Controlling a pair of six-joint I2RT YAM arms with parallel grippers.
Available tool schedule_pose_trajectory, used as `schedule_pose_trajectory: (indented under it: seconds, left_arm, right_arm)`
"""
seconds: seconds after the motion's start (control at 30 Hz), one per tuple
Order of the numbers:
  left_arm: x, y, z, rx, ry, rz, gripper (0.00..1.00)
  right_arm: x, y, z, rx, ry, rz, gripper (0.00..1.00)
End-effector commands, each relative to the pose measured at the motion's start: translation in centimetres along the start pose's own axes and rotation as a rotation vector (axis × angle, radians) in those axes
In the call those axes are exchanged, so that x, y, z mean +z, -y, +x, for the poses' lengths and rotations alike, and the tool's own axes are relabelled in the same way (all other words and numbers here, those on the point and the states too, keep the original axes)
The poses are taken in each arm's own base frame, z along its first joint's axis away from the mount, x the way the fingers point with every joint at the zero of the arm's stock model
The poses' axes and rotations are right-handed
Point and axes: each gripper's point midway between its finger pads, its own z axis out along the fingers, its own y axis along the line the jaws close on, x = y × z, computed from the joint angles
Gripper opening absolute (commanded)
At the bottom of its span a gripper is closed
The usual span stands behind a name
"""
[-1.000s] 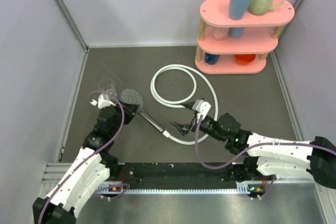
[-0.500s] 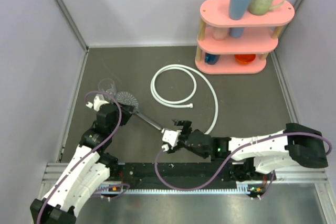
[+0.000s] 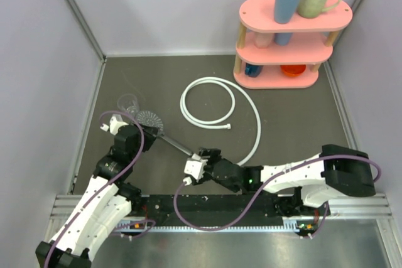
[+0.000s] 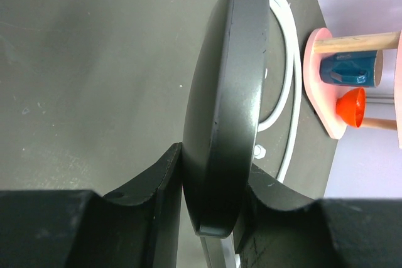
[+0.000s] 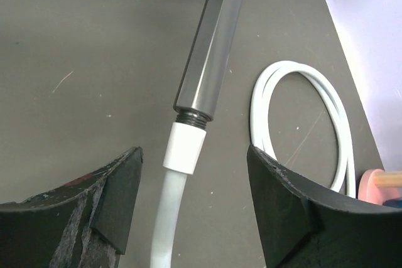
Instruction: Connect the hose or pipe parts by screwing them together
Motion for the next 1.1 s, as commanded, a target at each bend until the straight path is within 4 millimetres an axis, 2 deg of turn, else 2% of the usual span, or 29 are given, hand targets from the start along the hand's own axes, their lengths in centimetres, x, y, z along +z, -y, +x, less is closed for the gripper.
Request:
schedule_pose_trajectory:
  seconds: [0.0,0.23,0.33,0.37,0.43,0.47,0.53,0.57,0.6,0.63,0.67,0.7,0.73,0.77,0.83,0.9,0.93,0.97,1.03,1.07]
  left_arm:
    - [-1.4,4.0,-2.0,-0.059,0.051,0.117,0.0]
    - [-1.5,4.0,-1.8,-0.072,0.037,0.12,0.0]
    - [-1.6,4.1,-1.8,-0.079,0.038,0.124,0.0]
    - [-1.7,4.1,-1.8,-0.08,0.036,0.127,0.0]
    - [-2.0,4.4,-1.5,-0.089,0.019,0.147,0.0]
    - [-2.0,4.4,-1.3,-0.089,0.009,0.157,0.0]
    - [-2.6,5.9,-0.9,-0.077,-0.009,0.263,0.0]
    - [-2.4,5.6,-0.3,-0.05,-0.022,0.28,0.0]
    - [-3.2,6.9,-0.5,-0.048,-0.017,0.363,0.0]
    - [-3.5,7.2,-0.4,-0.046,-0.019,0.395,0.0]
    - [-3.3,6.9,0.0,-0.048,-0.022,0.415,0.0]
    - [-3.6,7.1,0.1,-0.048,-0.02,0.451,0.0]
    - [-4.8,8.5,-0.5,-0.053,0.006,0.547,0.0]
    - [-4.7,7.9,0.5,-0.035,-0.022,0.566,0.0]
    - [-5.9,9.2,0.5,-0.01,-0.003,0.698,0.0]
    - [-6.2,9.4,0.8,0.003,-0.004,0.736,0.0]
    - [-6.2,9.2,1.5,0.027,-0.027,0.759,0.0]
    - [-6.7,9.8,1.4,0.043,-0.013,0.808,0.0]
    - [-6.4,9.4,2.1,0.053,-0.03,0.833,0.0]
    - [-7.4,10.2,2.0,0.065,-0.017,0.901,0.0]
  right_arm:
    - [1.2,0.7,-2.5,0.016,0.058,0.054,0.67]
    - [2.2,1.2,-2.7,0.009,0.052,0.109,0.52]
    - [2.5,1.7,-2.8,0.01,0.052,0.149,0.35]
    - [2.5,2.0,-3.2,0.023,0.066,0.166,0.21]
    - [2.6,2.3,-3.6,0.032,0.078,0.173,0.03]
    - [2.7,2.5,-3.8,0.041,0.082,0.175,0.0]
    - [3.0,2.7,-4.6,0.082,0.098,0.157,0.0]
    - [3.0,3.5,-4.8,0.107,0.106,0.161,0.0]
    - [3.1,3.4,-5.3,0.129,0.129,0.124,0.0]
    - [3.1,3.6,-5.7,0.173,0.148,0.105,0.0]
    - [3.0,4.8,-5.9,0.202,0.162,0.112,0.0]
    - [2.9,4.8,-6.4,0.22,0.188,0.08,0.0]
    - [2.8,5.0,-6.6,0.264,0.204,0.059,0.0]
    - [2.7,5.3,-6.8,0.287,0.22,0.039,0.0]
    - [2.3,6.1,-7.3,0.335,0.268,-0.016,0.0]
    - [1.8,6.6,-8.0,0.354,0.317,-0.074,0.0]
    - [1.7,6.7,-8.0,0.378,0.324,-0.094,0.0]
    - [1.5,6.7,-8.5,0.385,0.343,-0.125,0.0]
    - [1.4,6.7,-8.5,0.413,0.36,-0.177,0.0]
    - [1.4,6.9,-8.7,0.422,0.37,-0.186,0.0]
